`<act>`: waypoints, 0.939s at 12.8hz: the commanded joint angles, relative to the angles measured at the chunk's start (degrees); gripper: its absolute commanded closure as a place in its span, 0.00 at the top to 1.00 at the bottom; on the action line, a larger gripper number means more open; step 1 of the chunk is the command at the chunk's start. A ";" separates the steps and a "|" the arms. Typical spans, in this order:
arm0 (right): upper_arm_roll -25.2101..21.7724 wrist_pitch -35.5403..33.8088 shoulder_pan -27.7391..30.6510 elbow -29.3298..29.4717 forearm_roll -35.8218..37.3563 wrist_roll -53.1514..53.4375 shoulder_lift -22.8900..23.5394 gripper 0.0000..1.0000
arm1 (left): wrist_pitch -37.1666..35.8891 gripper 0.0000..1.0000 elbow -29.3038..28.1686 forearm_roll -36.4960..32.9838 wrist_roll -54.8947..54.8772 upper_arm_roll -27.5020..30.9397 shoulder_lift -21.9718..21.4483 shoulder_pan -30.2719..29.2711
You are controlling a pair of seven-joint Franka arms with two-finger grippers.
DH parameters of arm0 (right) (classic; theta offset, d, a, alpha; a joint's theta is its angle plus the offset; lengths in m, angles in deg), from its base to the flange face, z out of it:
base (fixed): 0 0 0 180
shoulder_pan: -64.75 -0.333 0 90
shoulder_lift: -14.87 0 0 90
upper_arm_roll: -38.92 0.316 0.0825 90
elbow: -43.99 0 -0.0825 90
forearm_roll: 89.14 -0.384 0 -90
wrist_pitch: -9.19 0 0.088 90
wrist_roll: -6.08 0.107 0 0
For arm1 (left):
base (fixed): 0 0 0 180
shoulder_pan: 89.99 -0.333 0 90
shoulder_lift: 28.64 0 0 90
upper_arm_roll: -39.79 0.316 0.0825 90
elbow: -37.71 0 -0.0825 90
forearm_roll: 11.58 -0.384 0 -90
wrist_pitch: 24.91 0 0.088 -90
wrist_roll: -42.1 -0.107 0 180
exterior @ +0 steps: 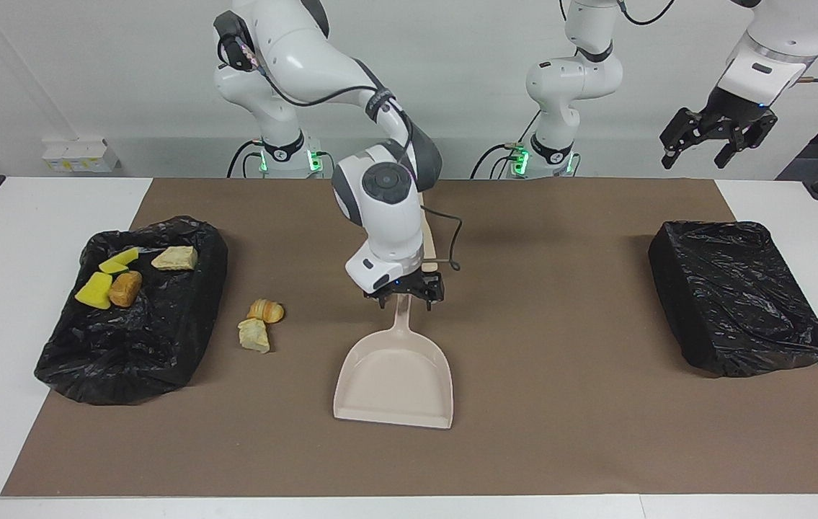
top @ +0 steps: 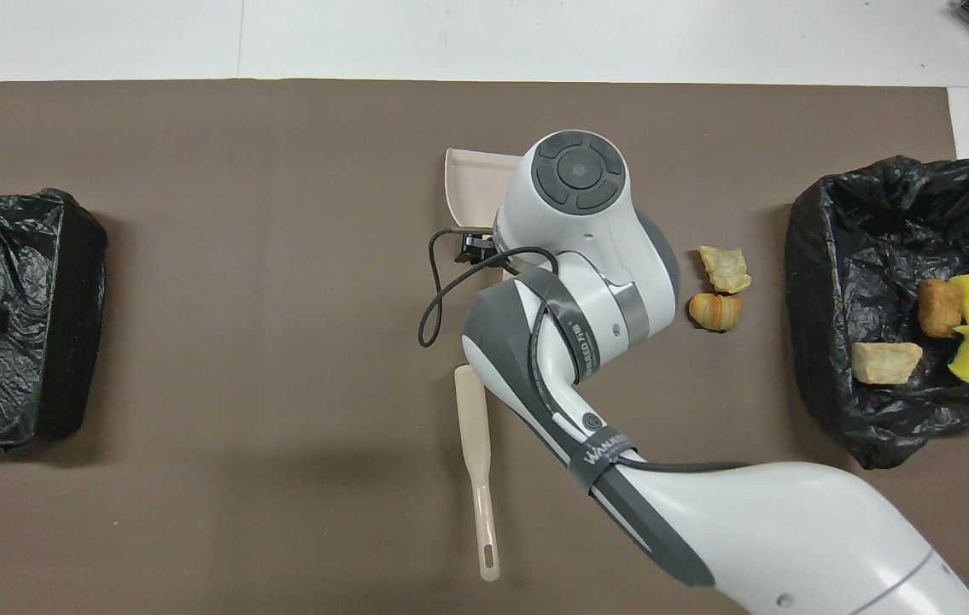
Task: Sweep and dump trash in bin
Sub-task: 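Set the dustpan down on the mat center with the right gripper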
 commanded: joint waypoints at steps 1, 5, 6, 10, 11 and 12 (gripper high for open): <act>0.29 -4.32 0.61 -1.05 -0.01 -0.14 -4.33 1.00 | 1.24 1.00 -2.39 -0.01 -0.98 -0.20 -1.42 -0.21; 0.20 -7.75 1.40 -1.76 -0.71 -3.89 -7.32 1.00 | 0.89 1.00 -2.56 1.14 -0.99 -0.20 -1.59 0.05; 0.20 -8.46 1.23 -1.84 -0.63 -4.70 -8.19 1.00 | 0.80 1.00 -2.57 1.14 -0.99 -0.20 -1.76 0.14; 0.29 -9.95 0.35 -8.69 -1.24 -3.14 -13.29 1.00 | 0.63 1.00 -3.53 1.14 -0.72 -0.29 -2.38 0.23; 0.29 -10.04 -0.17 -8.87 -1.33 -2.00 -13.56 1.00 | 0.71 1.00 -3.53 1.14 -0.72 -0.29 -2.38 0.14; 0.29 -9.78 -0.78 -8.88 -1.33 -1.12 -13.56 1.00 | 0.71 1.00 -3.53 1.14 -0.64 -0.29 -2.38 0.14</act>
